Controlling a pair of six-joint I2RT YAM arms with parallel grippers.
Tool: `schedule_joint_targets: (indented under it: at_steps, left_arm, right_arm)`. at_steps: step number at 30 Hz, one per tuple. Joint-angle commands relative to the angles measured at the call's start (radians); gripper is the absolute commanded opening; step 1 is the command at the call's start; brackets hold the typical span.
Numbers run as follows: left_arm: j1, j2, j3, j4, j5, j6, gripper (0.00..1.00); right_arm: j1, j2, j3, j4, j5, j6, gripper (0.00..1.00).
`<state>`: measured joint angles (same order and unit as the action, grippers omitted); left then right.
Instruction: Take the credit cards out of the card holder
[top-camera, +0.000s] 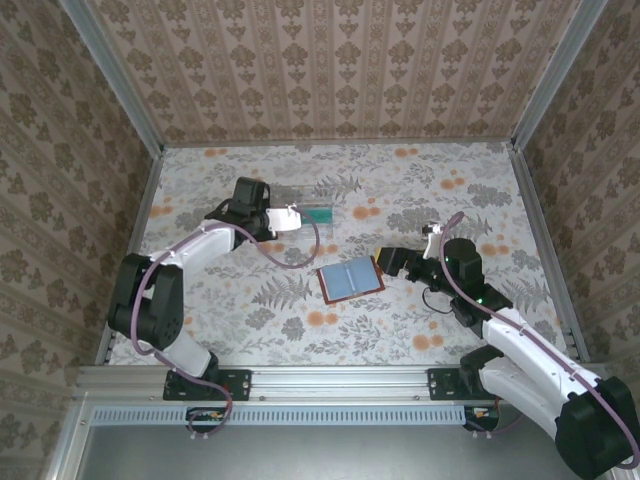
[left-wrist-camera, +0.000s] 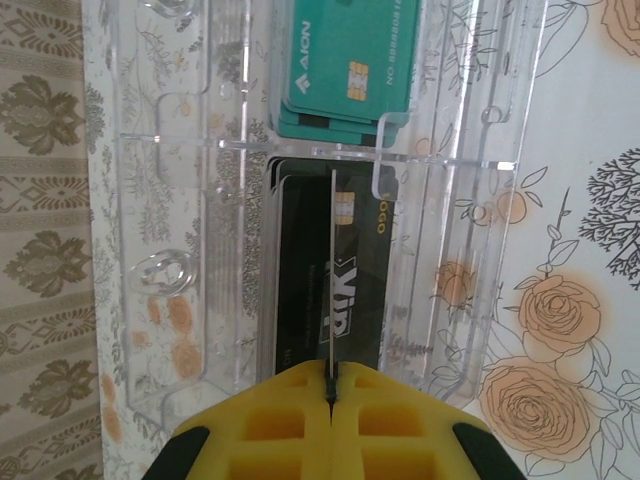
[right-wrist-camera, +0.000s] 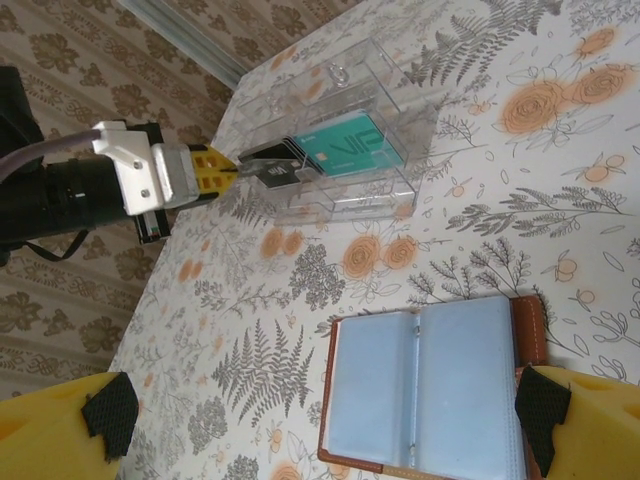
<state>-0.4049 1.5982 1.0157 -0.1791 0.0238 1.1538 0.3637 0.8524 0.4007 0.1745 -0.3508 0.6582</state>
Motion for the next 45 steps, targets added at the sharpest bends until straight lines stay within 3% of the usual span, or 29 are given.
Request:
schedule_joint_targets:
  at_steps: [1,14,19,26,37,45]
  left_arm:
    - [0.006,0.033,0.023,-0.021,0.025,0.021,0.0]
    - [0.006,0.085,0.057,-0.028,0.004,0.011,0.03]
    - [0.01,0.109,0.097,-0.038,-0.004,-0.03,0.1]
    - [0.014,0.13,0.12,-0.037,-0.017,-0.032,0.29]
    - [0.019,0.112,0.112,-0.017,-0.018,-0.049,0.29]
    - [0.02,0.102,0.113,0.008,-0.029,-0.079,0.35]
  right_arm:
    - [0.002,0.005,-0.01,0.03,-0.018,0.003,1.0]
    - [0.001,0.009,-0.01,0.033,-0.02,0.005,1.0]
    - [0.001,0.014,-0.01,0.038,-0.023,0.004,1.0]
    - [0.002,0.015,-0.01,0.038,-0.022,0.004,1.0]
    - [0.002,0.027,-0.008,0.043,-0.031,0.006,1.0]
    - [0.001,0.027,-0.008,0.045,-0.033,0.006,1.0]
